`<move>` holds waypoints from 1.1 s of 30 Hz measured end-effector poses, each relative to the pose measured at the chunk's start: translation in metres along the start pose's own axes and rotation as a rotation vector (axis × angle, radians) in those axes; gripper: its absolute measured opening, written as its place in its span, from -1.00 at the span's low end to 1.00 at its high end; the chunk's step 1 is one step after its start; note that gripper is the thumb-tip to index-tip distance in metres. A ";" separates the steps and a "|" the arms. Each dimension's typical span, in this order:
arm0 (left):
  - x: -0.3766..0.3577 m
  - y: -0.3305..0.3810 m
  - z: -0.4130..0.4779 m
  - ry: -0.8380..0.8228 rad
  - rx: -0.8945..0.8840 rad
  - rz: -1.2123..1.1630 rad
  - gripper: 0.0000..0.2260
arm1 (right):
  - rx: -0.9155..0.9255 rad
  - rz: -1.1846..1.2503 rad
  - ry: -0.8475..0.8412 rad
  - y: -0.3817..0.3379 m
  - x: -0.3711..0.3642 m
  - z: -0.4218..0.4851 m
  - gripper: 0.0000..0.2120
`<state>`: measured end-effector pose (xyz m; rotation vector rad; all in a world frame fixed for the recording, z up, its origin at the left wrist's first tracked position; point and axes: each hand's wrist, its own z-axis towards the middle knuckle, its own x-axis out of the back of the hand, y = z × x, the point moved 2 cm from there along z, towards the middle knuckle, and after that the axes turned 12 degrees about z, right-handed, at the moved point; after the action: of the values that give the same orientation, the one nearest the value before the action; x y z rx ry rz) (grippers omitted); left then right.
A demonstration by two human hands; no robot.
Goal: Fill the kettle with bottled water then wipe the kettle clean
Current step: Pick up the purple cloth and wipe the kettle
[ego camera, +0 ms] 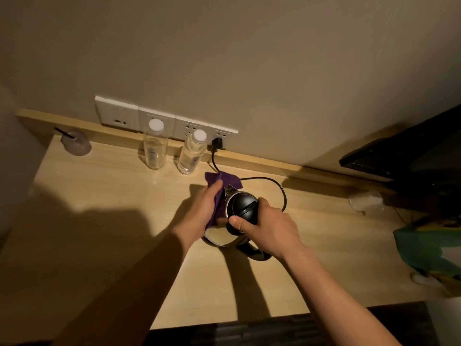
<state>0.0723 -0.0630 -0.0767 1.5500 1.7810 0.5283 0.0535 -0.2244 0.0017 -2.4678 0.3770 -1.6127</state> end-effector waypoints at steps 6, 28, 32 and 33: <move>-0.016 -0.030 -0.038 0.162 -0.090 0.056 -0.47 | 0.042 0.029 0.001 -0.001 0.003 0.003 -0.20; -0.107 -0.098 -0.069 0.785 -0.311 -0.192 -0.84 | 0.163 0.028 0.003 -0.001 0.006 0.010 -0.26; -0.133 -0.106 -0.072 0.837 -0.300 -0.286 -0.82 | 0.172 0.009 0.020 0.000 0.004 0.011 -0.24; -0.140 -0.107 -0.074 0.836 -0.310 -0.317 -0.82 | 0.170 0.012 0.020 0.000 0.004 0.011 -0.23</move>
<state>-0.0502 -0.2098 -0.0693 0.8399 2.3344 1.3497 0.0653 -0.2256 0.0002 -2.3214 0.2452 -1.5951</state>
